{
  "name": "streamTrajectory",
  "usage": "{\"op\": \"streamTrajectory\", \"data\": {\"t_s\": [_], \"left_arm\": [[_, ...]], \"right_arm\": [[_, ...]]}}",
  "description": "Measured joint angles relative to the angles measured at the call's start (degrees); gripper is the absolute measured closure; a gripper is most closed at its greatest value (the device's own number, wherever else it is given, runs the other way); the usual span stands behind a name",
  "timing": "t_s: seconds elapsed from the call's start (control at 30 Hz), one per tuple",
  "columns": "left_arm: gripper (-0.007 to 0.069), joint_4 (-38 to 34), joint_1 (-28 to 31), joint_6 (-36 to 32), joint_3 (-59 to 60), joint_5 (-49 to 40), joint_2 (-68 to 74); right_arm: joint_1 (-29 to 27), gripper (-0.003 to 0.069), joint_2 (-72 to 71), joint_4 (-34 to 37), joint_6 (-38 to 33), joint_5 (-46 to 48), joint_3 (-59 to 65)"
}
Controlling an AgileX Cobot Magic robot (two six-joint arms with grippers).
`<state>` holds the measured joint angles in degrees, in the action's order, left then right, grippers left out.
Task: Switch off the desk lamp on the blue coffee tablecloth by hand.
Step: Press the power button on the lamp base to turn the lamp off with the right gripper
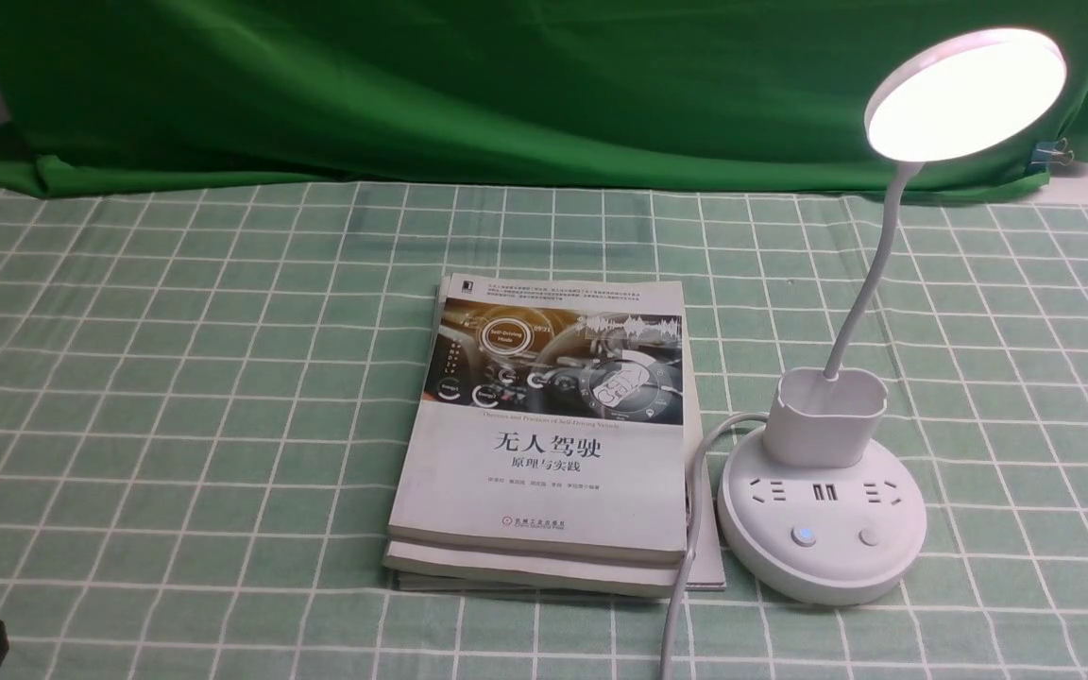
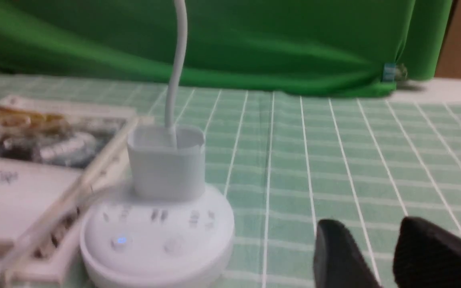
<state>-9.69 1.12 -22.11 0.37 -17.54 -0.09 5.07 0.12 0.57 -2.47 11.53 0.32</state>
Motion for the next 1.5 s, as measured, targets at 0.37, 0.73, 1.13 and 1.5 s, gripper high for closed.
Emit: {"op": "streamTrajectory", "data": {"t_s": [0.37,0.73,1.13,1.5], "left_arm": [[0.0624,0.0,0.0,0.0,0.0,0.0,0.0],[0.0624,0.0,0.0,0.0,0.0,0.0,0.0],[0.0624,0.0,0.0,0.0,0.0,0.0,0.0],[0.0624,0.0,0.0,0.0,0.0,0.0,0.0]], "right_arm": [[0.0,0.0421,0.0,1.9,23.2,-18.5,0.0],[0.0,0.0535,3.9,2.1,29.5,-11.1,-3.5],[0.0,0.0613,45.2,2.3,3.7,37.6,-40.2],[4.4,0.0613,71.0,11.7,-5.0,38.6,-47.4]]}}
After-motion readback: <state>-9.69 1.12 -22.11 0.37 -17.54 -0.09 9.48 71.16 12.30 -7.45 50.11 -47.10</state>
